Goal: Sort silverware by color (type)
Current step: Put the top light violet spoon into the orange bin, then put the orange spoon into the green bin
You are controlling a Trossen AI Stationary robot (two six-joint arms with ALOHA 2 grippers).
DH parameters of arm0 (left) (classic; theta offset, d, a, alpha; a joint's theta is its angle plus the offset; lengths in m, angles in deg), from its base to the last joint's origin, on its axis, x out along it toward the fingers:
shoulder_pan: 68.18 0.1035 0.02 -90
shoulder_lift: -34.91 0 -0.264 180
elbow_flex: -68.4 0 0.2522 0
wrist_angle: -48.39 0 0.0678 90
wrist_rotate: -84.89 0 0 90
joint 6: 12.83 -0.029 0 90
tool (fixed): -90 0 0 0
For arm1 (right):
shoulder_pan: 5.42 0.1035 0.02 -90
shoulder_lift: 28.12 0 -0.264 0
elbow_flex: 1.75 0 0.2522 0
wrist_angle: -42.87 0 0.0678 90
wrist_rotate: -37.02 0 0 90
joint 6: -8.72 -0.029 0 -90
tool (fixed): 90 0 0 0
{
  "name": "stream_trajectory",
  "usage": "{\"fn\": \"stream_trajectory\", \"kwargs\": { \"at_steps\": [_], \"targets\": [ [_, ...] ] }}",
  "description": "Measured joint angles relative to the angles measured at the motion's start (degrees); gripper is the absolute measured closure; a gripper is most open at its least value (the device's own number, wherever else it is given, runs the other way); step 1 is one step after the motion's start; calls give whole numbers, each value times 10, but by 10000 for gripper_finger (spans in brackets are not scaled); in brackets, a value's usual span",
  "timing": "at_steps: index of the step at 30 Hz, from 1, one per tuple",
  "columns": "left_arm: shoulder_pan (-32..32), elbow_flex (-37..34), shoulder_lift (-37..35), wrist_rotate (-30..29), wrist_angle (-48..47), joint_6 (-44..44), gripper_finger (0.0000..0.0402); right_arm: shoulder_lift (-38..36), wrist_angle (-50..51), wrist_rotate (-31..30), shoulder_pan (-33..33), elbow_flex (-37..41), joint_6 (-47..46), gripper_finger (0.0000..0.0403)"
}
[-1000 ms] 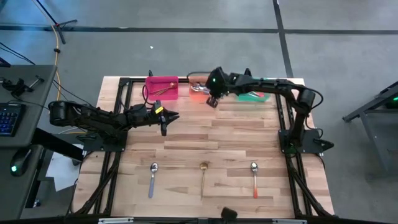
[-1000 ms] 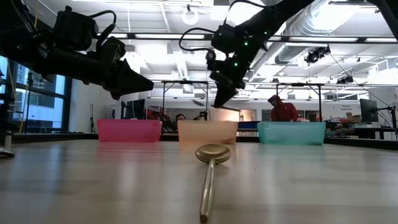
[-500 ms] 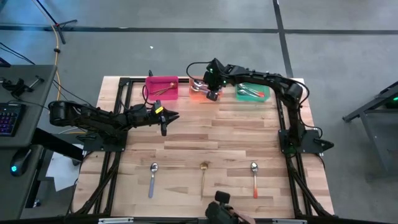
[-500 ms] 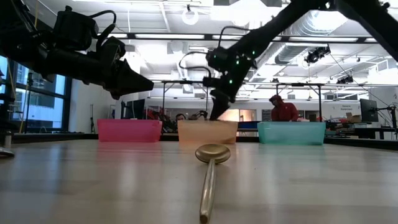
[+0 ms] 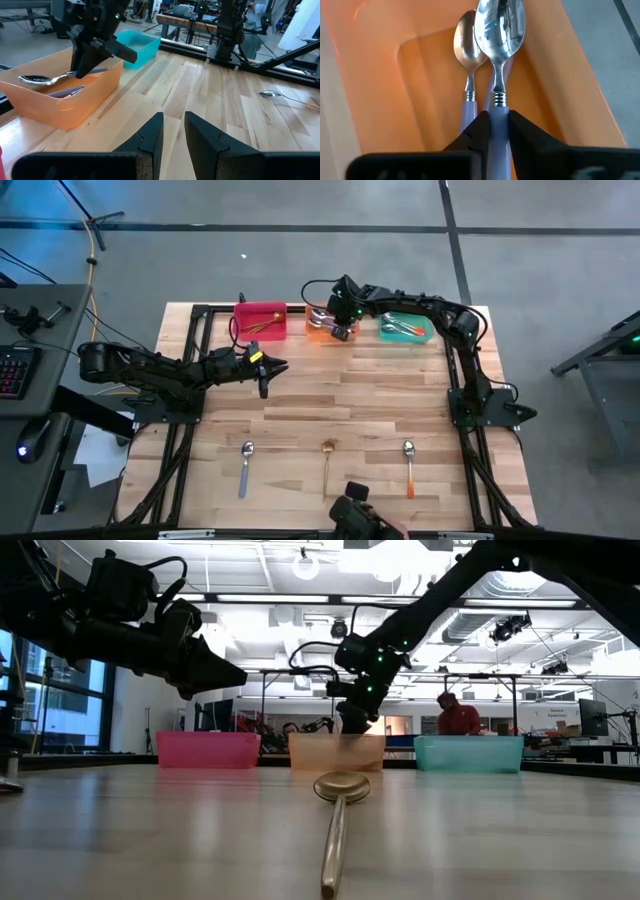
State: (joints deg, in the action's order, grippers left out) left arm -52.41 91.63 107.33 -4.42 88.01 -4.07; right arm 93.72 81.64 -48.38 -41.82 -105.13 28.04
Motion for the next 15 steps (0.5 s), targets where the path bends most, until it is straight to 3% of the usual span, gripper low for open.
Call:
{"fn": "stream_trajectory", "kwargs": {
  "at_steps": [8,11,15],
  "targets": [
    [0,0,0,-2,0,0,330,-13,24,-5,4,-23,-13,281],
    [0,0,0,-1,0,0,330,-33,47,-24,12,-32,-10,279],
    [-2,0,0,-1,-1,-3,330,-61,34,-26,28,-32,-10,316]
  ]
}}
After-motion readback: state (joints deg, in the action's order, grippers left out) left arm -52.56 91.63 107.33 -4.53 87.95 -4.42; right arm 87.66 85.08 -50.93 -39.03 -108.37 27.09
